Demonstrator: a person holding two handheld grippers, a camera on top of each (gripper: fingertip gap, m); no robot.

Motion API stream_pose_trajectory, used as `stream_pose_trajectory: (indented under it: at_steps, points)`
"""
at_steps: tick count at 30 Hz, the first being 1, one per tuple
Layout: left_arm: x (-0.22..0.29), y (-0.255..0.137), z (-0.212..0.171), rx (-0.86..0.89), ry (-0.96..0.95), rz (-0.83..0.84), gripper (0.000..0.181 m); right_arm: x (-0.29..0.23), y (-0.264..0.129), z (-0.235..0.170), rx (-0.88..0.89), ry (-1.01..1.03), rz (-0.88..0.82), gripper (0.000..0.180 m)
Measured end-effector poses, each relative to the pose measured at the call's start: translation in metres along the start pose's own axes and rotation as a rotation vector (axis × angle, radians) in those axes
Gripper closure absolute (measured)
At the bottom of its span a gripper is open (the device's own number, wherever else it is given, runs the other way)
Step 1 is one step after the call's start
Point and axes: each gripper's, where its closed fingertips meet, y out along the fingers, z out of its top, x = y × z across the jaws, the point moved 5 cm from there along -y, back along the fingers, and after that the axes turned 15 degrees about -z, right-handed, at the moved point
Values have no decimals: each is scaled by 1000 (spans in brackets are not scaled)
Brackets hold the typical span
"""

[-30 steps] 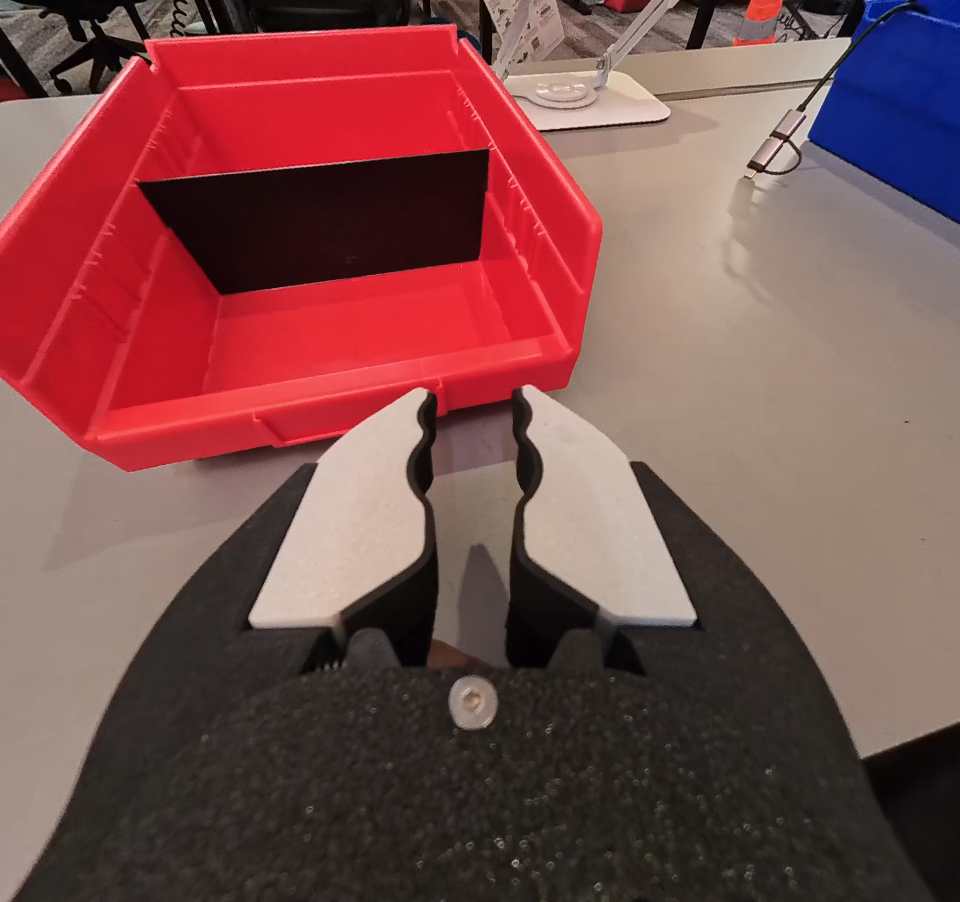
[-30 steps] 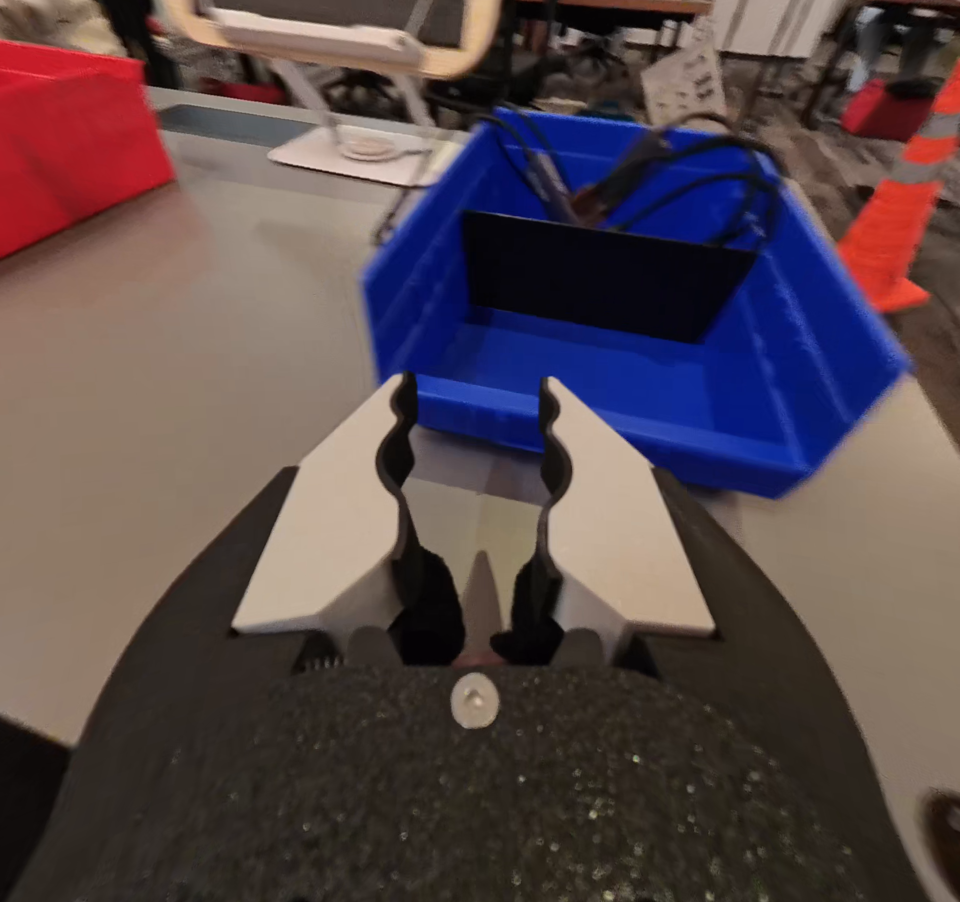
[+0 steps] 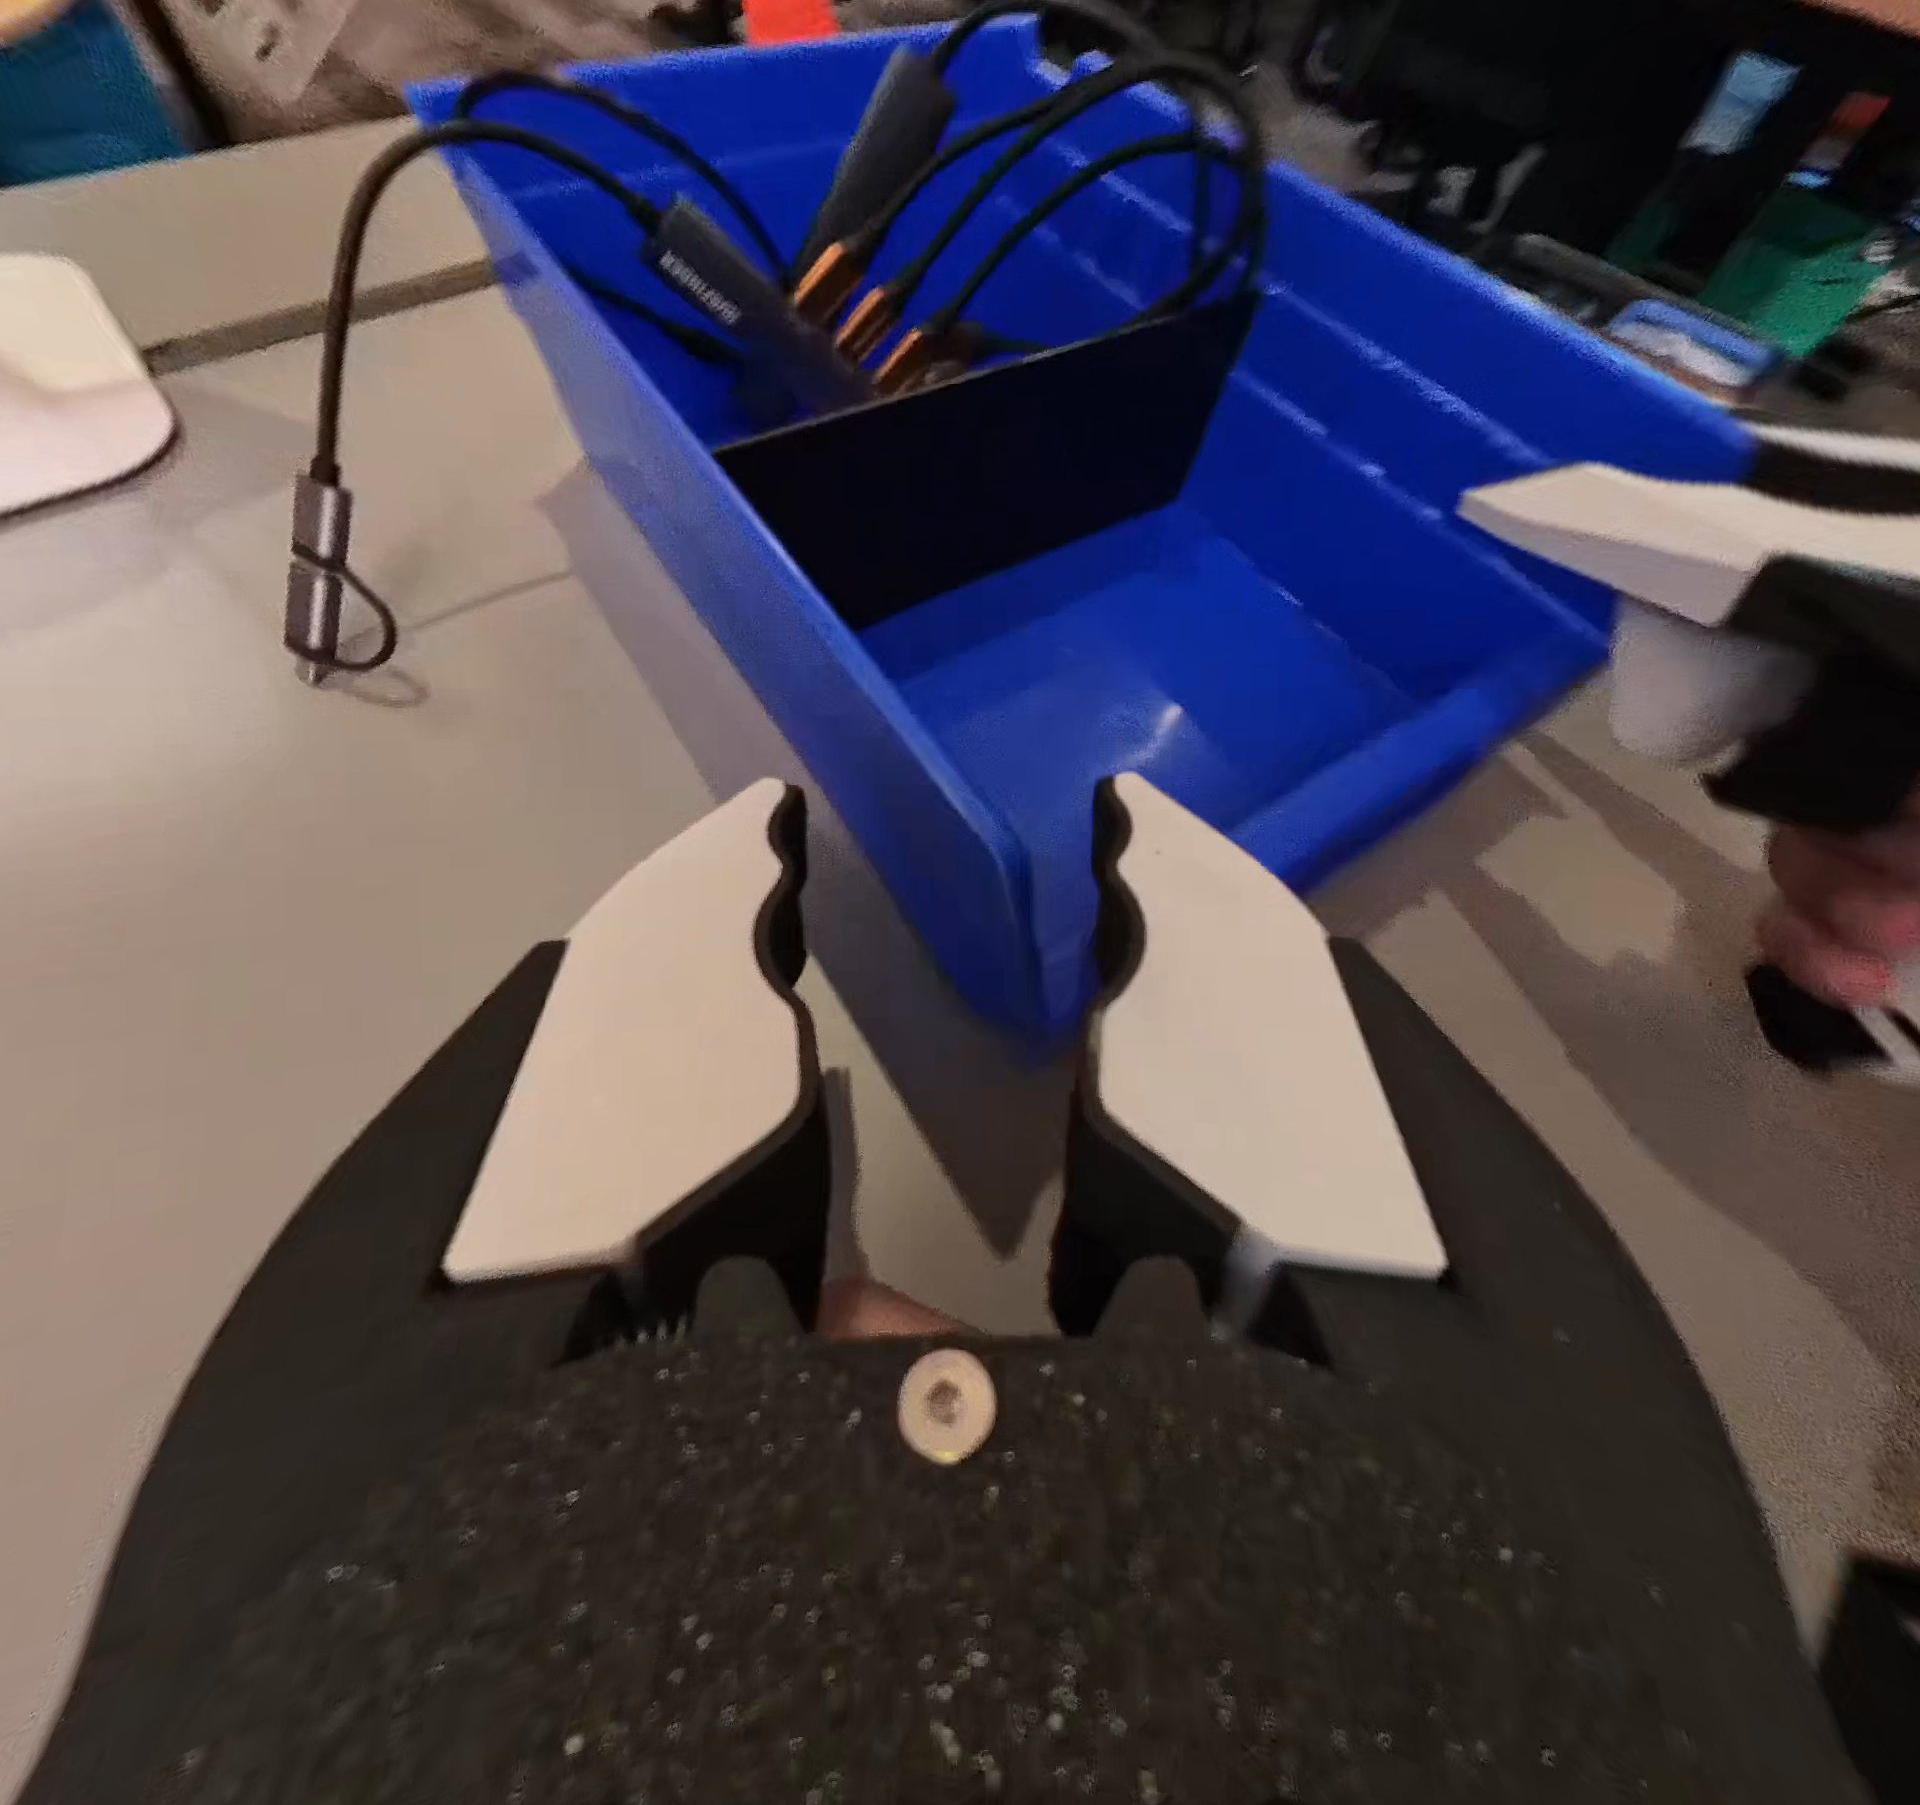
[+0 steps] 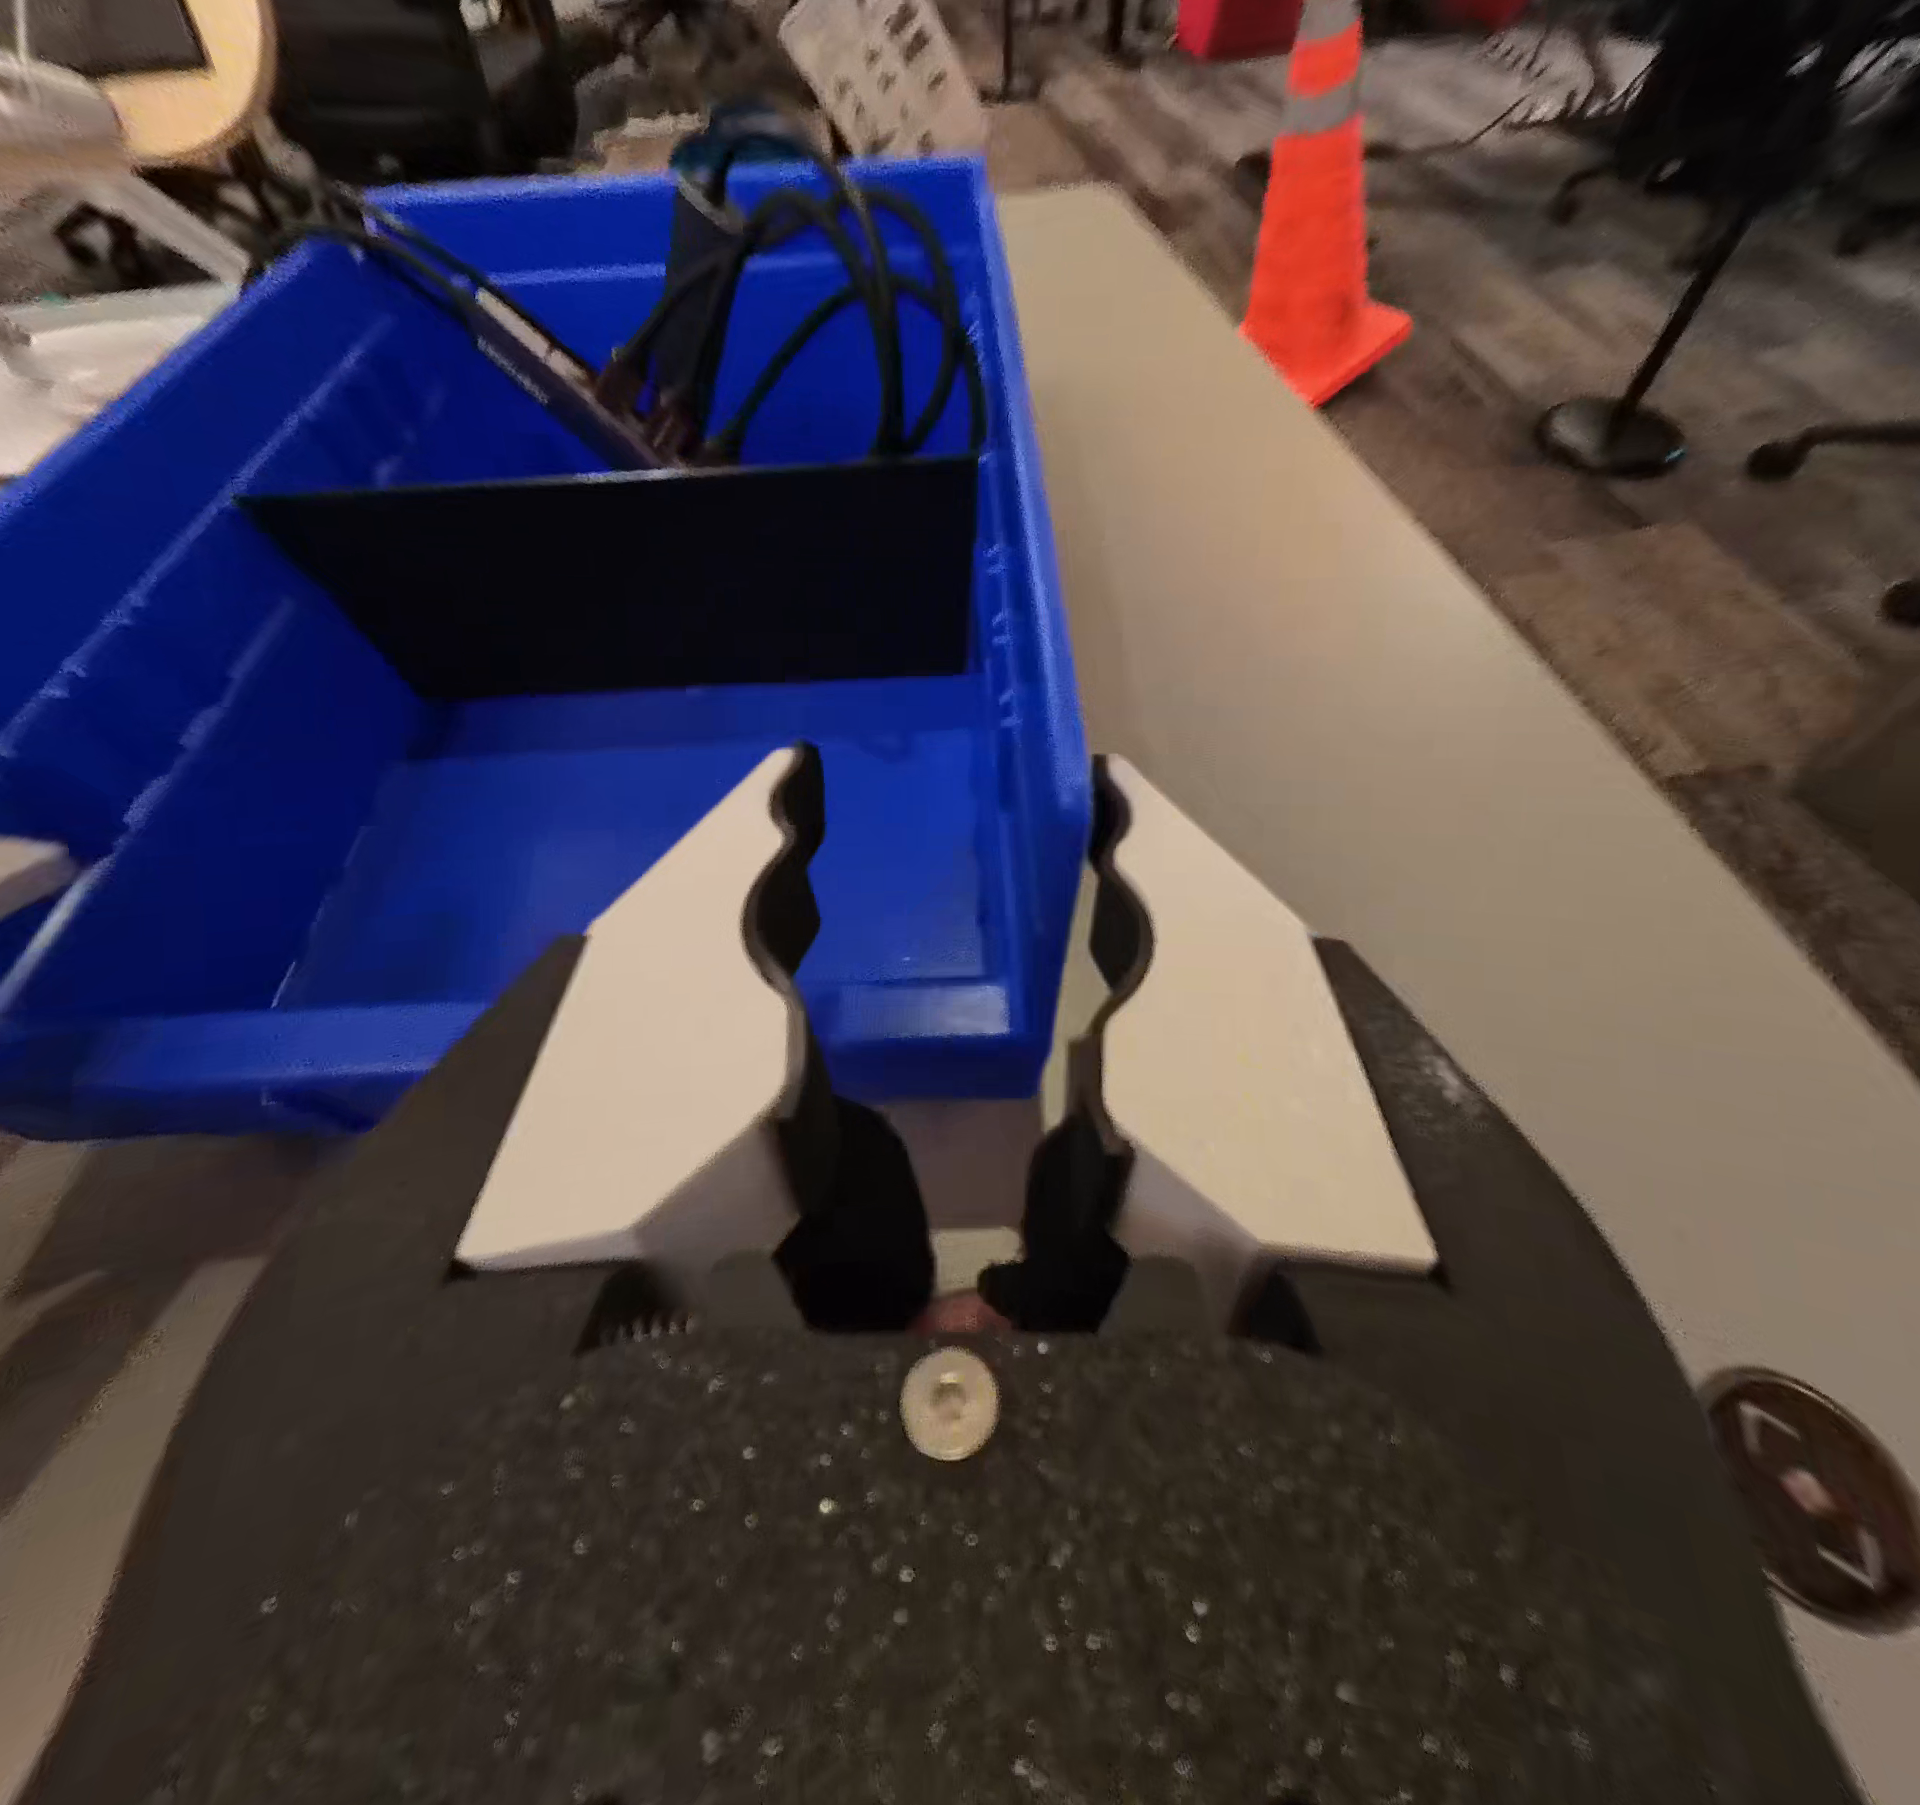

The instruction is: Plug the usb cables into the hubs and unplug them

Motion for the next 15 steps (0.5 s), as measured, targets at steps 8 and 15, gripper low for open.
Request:
stream_pose_trajectory:
  at_steps: [8,15]
  points:
    - [-24,-1,-3,11,-83,169,172,-18,-8,-9,-45,-35,-61,176]
    - [-49,-93,-12,77,-47,305,177,-94,-61,-2,47,-55,52,177]
